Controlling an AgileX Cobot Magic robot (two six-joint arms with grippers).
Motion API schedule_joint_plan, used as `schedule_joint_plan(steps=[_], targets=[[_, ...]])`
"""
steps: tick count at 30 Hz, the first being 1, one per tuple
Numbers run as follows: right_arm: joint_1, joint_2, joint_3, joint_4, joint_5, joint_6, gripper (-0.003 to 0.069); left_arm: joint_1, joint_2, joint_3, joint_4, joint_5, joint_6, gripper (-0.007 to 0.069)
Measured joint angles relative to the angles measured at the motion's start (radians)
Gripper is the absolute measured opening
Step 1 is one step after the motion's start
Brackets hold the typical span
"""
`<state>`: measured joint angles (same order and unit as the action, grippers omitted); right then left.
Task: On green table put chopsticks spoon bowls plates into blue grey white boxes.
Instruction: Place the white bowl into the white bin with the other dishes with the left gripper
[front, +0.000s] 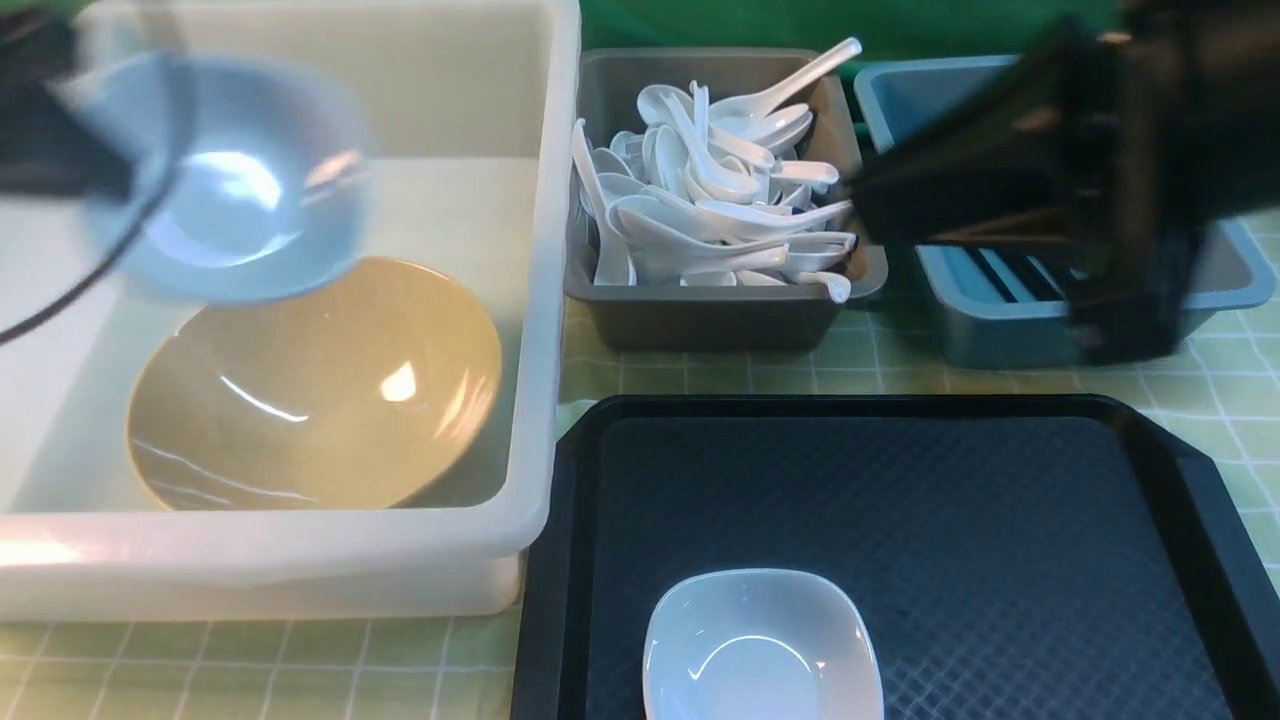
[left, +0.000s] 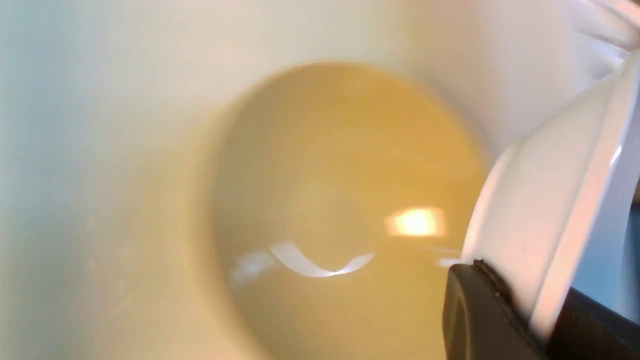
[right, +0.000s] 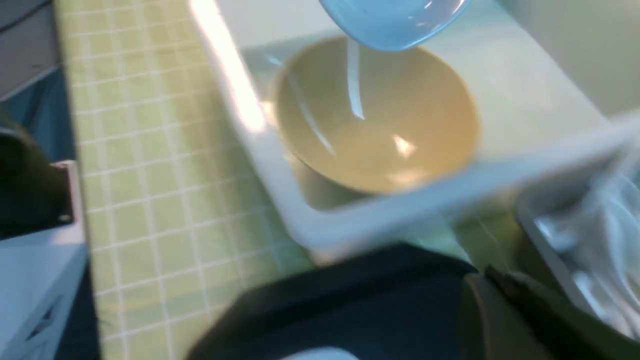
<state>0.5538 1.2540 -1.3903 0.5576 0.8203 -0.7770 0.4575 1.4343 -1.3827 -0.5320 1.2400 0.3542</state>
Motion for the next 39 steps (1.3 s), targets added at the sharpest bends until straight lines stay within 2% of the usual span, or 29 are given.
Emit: schedule_joint_plan(steps=[1, 2, 5, 9, 13, 17, 20, 27, 39], targets=[[0.007, 0.009, -0.003, 0.0, 0.0, -0.004, 0.0022, 0.012, 0.001, 0.003, 0.002, -0.002, 0.0, 0.0013], [0.056, 0.042, -0.023, 0.007, -0.002, -0.012, 0.0022, 0.093, 0.01, 0.016, 0.007, -0.017, -0.004, 0.0013], [0.128, 0.1, -0.046, 0.011, -0.007, -0.016, 0.0022, 0.219, 0.048, 0.018, 0.015, -0.064, -0.013, 0.0013], [0.164, 0.132, -0.048, 0.013, -0.006, -0.019, 0.0022, 0.257, 0.101, 0.019, 0.073, -0.096, -0.022, 0.0013], [0.165, 0.139, -0.05, 0.012, -0.001, -0.019, 0.0022, 0.208, 0.145, 0.024, 0.176, -0.121, -0.061, 0.0013], [0.165, 0.139, -0.053, 0.012, 0.003, -0.019, 0.0023, 0.115, 0.163, 0.024, 0.355, -0.151, -0.167, 0.0013], [0.165, 0.139, -0.054, 0.012, 0.008, -0.019, 0.0025, 0.066, 0.173, 0.024, 0.433, -0.161, -0.216, 0.0013], [0.165, 0.139, -0.054, 0.012, 0.009, -0.019, 0.0026, -0.016, 0.233, 0.024, 0.452, -0.176, -0.247, 0.0013], [0.165, 0.139, -0.054, 0.012, 0.008, -0.012, 0.0029, -0.02, 0.364, 0.015, 0.48, -0.188, -0.255, 0.0013]])
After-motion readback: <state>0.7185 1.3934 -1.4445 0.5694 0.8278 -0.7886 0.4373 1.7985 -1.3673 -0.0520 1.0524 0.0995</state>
